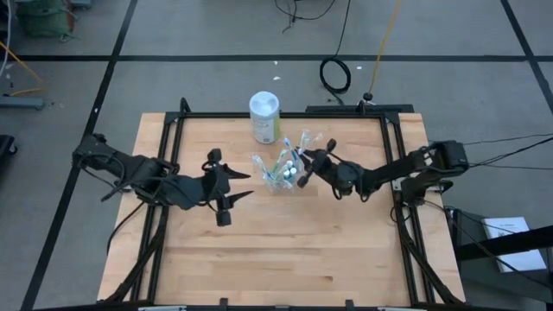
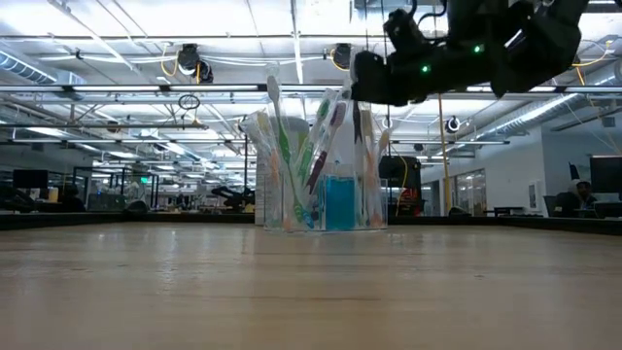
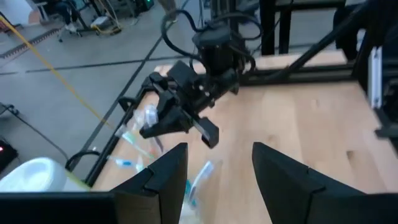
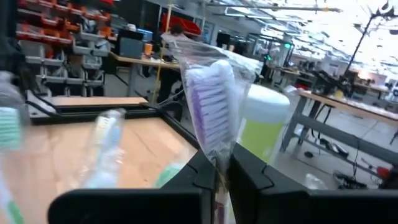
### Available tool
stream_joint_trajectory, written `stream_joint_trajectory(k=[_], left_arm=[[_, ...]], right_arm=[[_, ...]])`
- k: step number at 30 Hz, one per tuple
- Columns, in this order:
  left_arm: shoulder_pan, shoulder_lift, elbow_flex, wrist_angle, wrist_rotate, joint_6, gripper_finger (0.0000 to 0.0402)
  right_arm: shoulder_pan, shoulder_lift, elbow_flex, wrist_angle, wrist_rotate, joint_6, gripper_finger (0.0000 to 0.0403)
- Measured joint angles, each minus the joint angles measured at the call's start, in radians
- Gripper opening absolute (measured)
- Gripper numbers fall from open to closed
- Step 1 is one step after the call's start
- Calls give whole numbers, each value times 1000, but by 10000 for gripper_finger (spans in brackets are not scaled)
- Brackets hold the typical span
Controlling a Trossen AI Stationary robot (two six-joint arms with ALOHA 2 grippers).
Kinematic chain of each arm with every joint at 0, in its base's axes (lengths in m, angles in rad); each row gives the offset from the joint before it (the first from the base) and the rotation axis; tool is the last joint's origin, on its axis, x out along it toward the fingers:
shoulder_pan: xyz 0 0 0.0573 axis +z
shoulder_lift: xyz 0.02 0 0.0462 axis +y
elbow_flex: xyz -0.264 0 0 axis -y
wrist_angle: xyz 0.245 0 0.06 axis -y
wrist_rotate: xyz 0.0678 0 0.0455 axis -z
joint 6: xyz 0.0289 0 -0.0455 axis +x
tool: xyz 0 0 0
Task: Pick & Place toothbrushing station
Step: Put the purple toothbrush into the transparent organizer
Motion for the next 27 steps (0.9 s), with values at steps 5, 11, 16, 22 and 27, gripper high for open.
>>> stream_joint_trajectory(k=[5, 11, 16, 22, 27], left_arm=[[0, 4, 0, -70, 2, -50, 186], [3, 8, 0, -96, 1, -78, 186], [3, 6, 0, -96, 1, -81, 186], [3, 6, 0, -96, 1, -109, 186], [3, 6, 0, -96, 1, -111, 186]], right_arm=[[-30, 51, 0, -6, 0, 83, 15], [-31, 74, 0, -58, 1, 110, 17], [-29, 67, 0, -130, 32, 189, 31], [-29, 66, 0, -244, 30, 321, 39], [-33, 67, 0, -297, 78, 417, 46]])
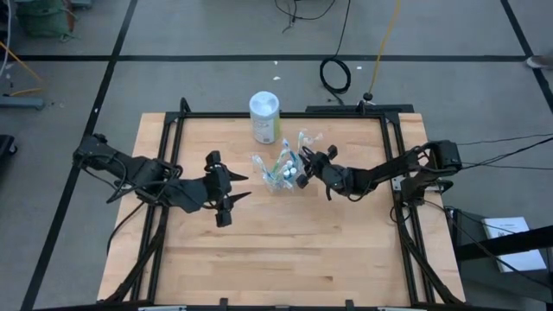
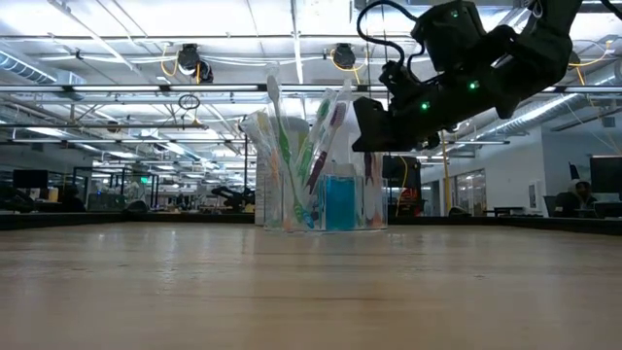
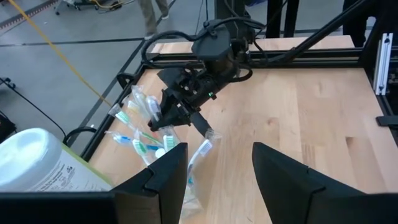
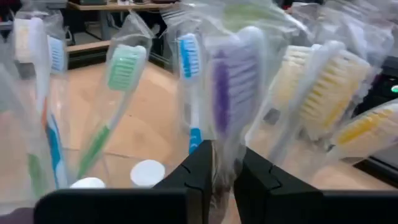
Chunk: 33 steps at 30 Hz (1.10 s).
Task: Pick & Place toothbrushing station
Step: Put the purple toothbrush into the transparent organizer, then return to Home Position
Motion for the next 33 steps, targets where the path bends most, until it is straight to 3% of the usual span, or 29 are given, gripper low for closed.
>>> stream_joint_trajectory(k=[6, 16, 22, 28, 33], left_arm=[[0, 0, 0, 0, 0, 0, 186], [-2, 0, 0, -5, 0, -59, 186], [-7, 0, 0, -43, 10, -97, 186], [-10, 0, 0, -97, 93, -96, 186], [-8, 0, 0, -99, 173, -41, 186]], right_arm=[[8, -4, 0, -15, 2, -85, 81], [60, -25, 0, -60, 8, -182, 174], [109, -168, 0, -391, 4, -111, 210], [179, -348, 0, -684, -9, 30, 226], [224, -475, 0, -802, -132, -6, 224]])
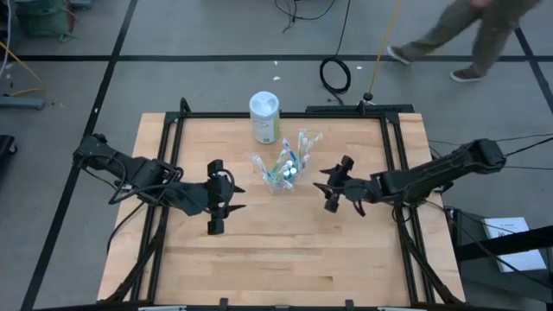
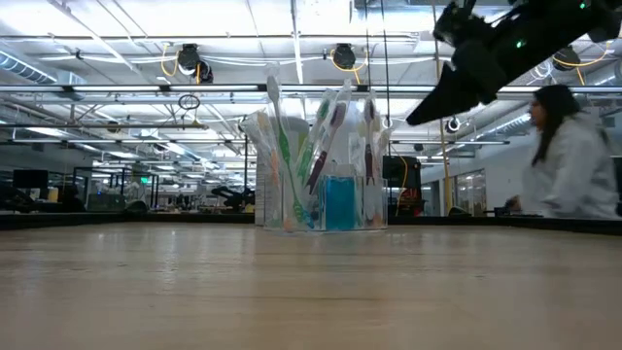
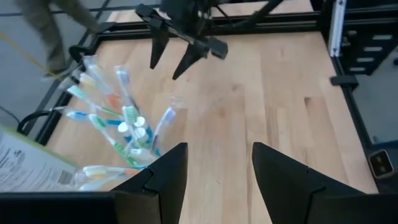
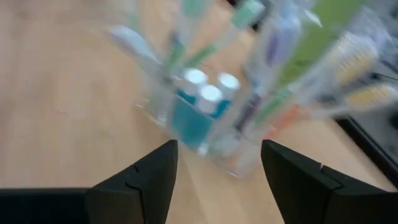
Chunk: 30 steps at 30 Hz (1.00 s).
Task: Pick & Place toothbrushing station
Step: Return to Home Position
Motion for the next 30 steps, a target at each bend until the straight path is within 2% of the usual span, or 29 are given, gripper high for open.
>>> stream_joint_trajectory(k=[6, 19, 24, 30], left_arm=[[3, 0, 0, 13, 15, 13, 186], [2, 0, 0, 14, 14, 84, 186], [2, -23, -1, -5, 27, 84, 186], [10, -120, -1, -10, 45, 84, 186]], right_arm=[[8, -55, 0, 40, -106, -60, 224], [8, -92, 0, 117, -114, -193, 223], [7, -196, 0, 104, -242, -220, 226], [8, -371, 0, 66, -397, -237, 222]])
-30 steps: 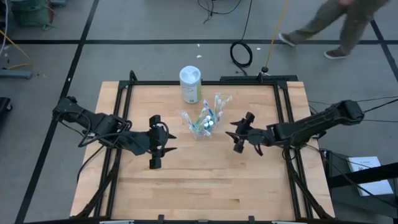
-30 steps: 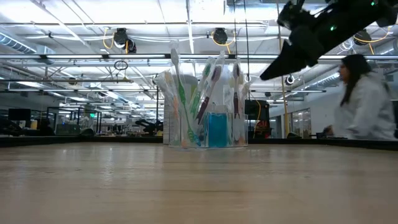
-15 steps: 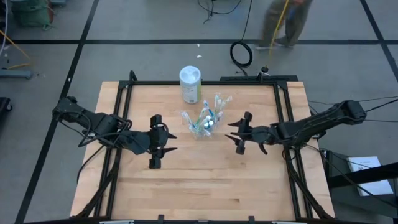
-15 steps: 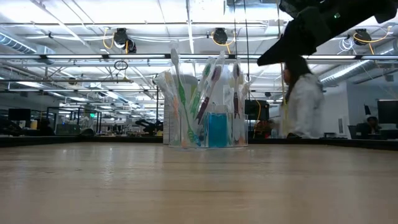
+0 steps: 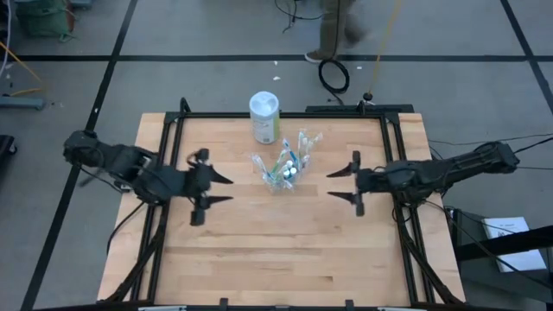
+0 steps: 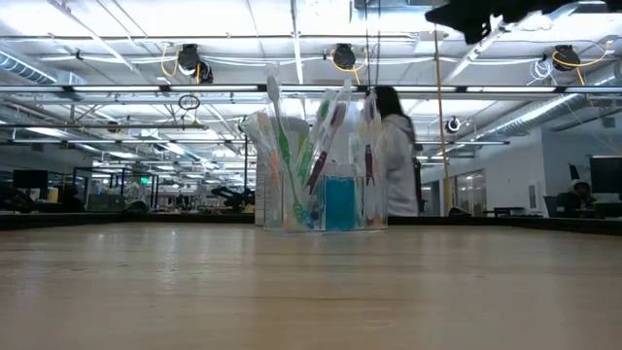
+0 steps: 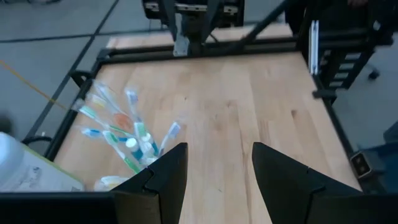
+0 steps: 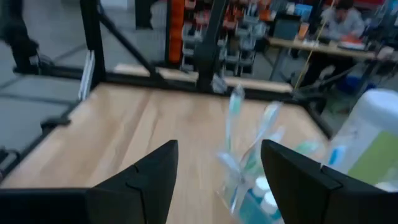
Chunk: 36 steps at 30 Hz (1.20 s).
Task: Pick & Place toothbrushing station
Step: Return to Home Position
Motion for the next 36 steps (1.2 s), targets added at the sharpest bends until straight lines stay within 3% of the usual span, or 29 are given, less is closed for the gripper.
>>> stream_joint_trajectory(k=[15, 22, 27, 36], left_arm=[[-8, -305, -55, -44, 1, 128, 186], [-8, -530, -240, -24, 1, 106, 186], [-8, -687, -393, 16, -7, 60, 186], [-8, -874, -749, 342, -8, 252, 186]], right_arm=[[0, -304, 0, -312, -78, 64, 222], [0, -385, 0, -390, -78, 108, 226], [0, -423, -49, -354, -78, 107, 226], [0, -545, -150, -293, -78, 102, 226]])
